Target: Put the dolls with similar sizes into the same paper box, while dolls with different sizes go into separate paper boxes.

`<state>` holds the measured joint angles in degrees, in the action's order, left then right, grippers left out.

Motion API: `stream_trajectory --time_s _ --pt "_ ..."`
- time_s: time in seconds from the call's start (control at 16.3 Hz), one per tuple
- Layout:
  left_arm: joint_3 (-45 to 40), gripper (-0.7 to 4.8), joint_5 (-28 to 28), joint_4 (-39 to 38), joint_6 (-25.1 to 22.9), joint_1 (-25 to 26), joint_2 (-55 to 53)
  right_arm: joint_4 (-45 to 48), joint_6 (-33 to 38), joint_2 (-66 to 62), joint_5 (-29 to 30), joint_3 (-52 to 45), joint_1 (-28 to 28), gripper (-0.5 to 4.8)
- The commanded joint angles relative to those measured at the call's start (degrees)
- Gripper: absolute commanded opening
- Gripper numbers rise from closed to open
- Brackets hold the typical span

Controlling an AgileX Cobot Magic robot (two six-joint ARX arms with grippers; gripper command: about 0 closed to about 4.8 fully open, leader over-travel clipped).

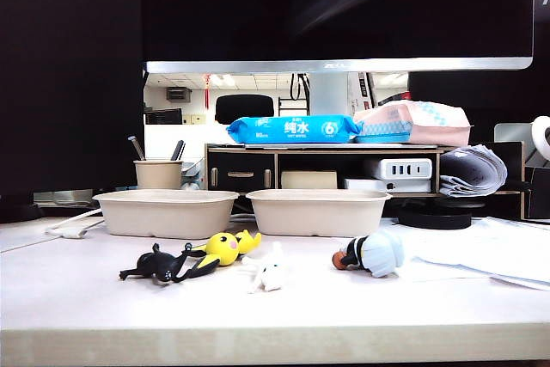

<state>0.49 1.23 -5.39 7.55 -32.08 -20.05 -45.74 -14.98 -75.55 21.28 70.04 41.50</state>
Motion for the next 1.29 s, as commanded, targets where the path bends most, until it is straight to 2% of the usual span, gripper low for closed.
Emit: stream_trajectory --time_s 0.06,0.12,0.25,0.31,0.43,0.55,0.8,0.98,1.17,1.29 --pt "0.07 -0.05 0.04 0.26 0.17 0.04 0.00 -4.96 -7.93 -16.52 -9.27 9.92 7.54 -0.02" --pt "0.07 -0.05 0.02 0.31 0.17 0.04 0.00 -5.92 -9.25 -22.23 -11.32 13.57 9.51 -0.01" --pt "0.07 -0.05 0.04 0.31 0.17 0.04 0.00 -5.44 -9.20 -28.06 -10.97 17.18 10.10 0.02" --pt "0.07 -0.05 0.04 0.28 0.17 0.04 0.00 -4.98 -9.29 -30.82 -11.37 18.80 11.23 0.52" --pt "0.07 -0.05 0.04 0.26 0.17 0.07 0.00 -2.82 -9.49 -33.79 -11.13 20.72 11.69 2.48" --pt "0.07 -0.05 0.15 0.31 0.17 0.07 0.00 1.92 -10.51 -34.49 -10.73 20.72 12.00 3.02" --pt "0.07 -0.05 0.02 0.26 0.17 0.07 0.02 8.68 -12.15 -37.24 -9.84 22.40 12.41 3.07" --pt "0.07 -0.05 0.02 0.26 0.17 0.07 0.02 8.70 -12.46 -40.74 -10.08 23.26 12.28 3.07" --pt "0.07 -0.05 0.04 0.28 0.17 0.07 0.02 6.40 -12.41 -43.12 -14.16 23.26 12.11 3.06" --pt "0.07 -0.05 0.04 0.28 0.17 0.07 0.02 6.73 -12.39 -43.12 -14.10 23.26 11.50 3.06"
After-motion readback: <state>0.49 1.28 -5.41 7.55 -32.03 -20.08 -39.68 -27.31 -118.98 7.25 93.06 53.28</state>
